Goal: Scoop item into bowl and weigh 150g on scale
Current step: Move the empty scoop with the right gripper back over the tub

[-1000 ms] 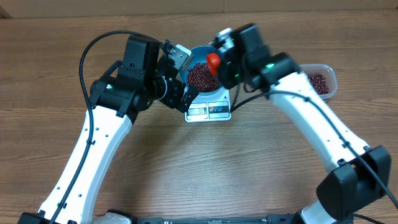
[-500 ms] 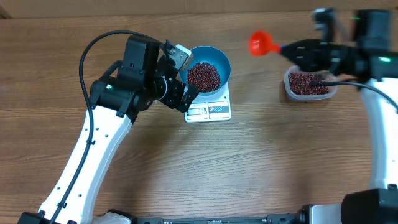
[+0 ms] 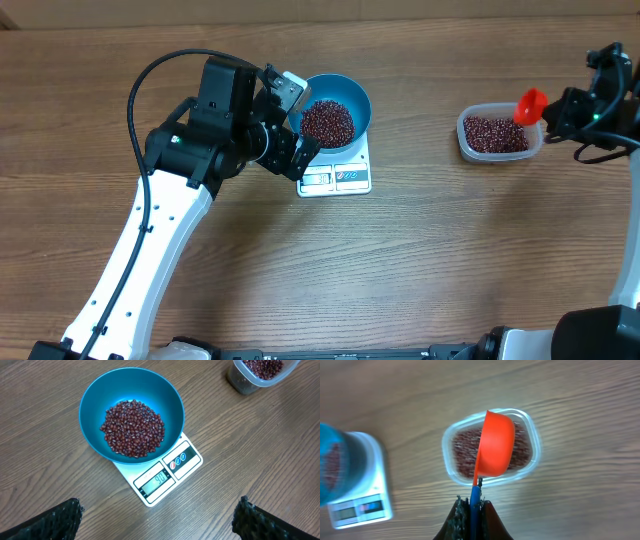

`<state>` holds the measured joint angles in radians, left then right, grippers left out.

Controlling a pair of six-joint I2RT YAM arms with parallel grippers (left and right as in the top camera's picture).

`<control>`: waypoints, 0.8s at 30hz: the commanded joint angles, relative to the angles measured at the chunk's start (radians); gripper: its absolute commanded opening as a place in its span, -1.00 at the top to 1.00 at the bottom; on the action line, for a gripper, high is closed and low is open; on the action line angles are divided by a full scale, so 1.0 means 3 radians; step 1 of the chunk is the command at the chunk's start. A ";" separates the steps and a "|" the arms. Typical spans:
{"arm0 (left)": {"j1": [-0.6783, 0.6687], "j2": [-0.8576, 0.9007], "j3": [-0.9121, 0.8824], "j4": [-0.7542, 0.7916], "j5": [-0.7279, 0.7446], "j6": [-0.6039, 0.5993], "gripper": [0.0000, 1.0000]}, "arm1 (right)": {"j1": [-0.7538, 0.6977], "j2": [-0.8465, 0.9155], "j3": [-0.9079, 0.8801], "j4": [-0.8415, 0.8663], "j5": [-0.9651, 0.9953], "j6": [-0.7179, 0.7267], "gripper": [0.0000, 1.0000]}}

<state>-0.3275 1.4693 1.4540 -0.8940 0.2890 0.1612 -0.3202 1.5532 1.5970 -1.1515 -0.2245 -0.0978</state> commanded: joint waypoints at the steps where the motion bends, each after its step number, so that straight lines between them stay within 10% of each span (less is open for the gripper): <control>1: -0.0006 -0.0079 0.0050 0.0004 0.0051 0.0062 -1.00 | 0.0230 0.0013 -0.0109 0.0047 0.0802 -0.0001 0.92; 24: -0.0006 -0.0079 0.0050 0.0004 0.0051 0.0062 -0.99 | 0.0942 0.0895 -0.0390 0.0432 0.1815 -0.0306 0.93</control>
<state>-0.3275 1.4693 1.4540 -0.8940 0.2890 0.1612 -0.0387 1.8095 1.4826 -1.0286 0.3107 -0.1467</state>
